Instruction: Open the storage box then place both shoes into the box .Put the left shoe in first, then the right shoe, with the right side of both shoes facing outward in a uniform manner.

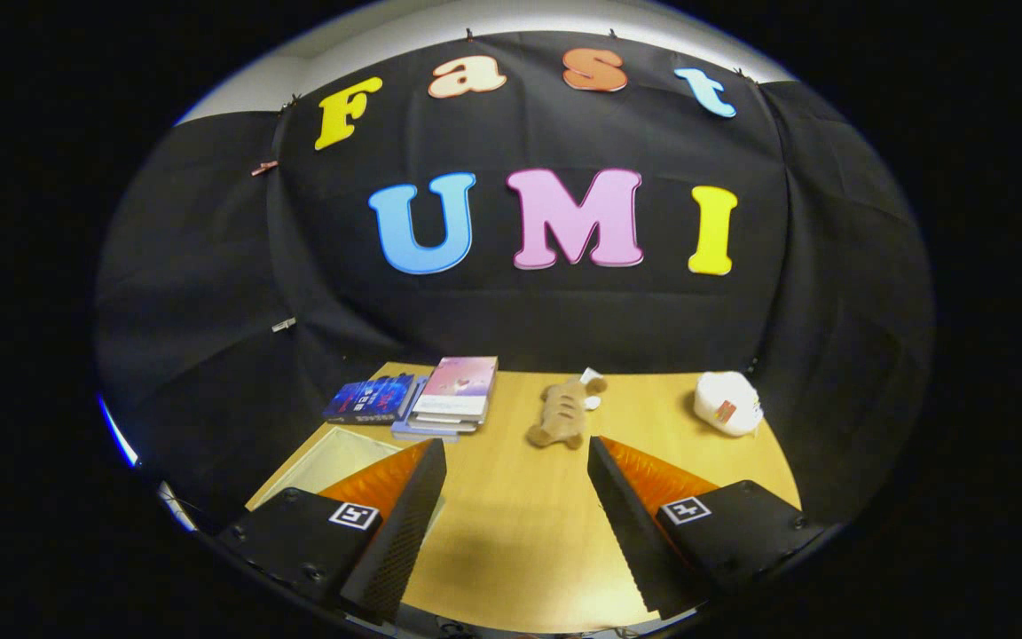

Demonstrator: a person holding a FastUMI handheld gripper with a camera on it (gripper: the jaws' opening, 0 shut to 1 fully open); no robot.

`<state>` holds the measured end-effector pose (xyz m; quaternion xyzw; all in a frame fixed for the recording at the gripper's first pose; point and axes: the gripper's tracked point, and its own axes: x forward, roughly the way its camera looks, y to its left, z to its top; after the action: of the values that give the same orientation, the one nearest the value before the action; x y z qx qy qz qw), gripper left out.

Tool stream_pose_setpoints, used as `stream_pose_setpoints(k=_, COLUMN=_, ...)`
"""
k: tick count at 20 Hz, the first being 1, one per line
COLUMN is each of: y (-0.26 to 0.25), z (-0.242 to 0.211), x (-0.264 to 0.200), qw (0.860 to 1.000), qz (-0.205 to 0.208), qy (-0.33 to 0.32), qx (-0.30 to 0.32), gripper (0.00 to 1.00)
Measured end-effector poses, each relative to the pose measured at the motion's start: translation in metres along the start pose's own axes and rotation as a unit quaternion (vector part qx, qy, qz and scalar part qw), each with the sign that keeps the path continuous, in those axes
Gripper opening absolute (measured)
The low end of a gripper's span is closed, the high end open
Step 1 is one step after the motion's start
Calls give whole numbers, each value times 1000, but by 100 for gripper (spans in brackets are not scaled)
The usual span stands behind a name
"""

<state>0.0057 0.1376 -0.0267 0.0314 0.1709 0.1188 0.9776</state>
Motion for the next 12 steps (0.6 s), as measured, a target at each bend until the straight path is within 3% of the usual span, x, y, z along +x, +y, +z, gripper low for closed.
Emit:
stream_pose_setpoints(k=3, y=-52, z=29, x=-15, qw=998, qz=-11, qy=-57, qx=-1, gripper=99)
stream_pose_setpoints(k=6, y=-102, z=43, x=-26, qw=994, qz=-50, qy=-95, qx=-1, gripper=99)
stream_pose_setpoints(k=12, y=-132, z=56, x=-33, qw=985, qz=-93, qy=-142, qx=-2, gripper=99)
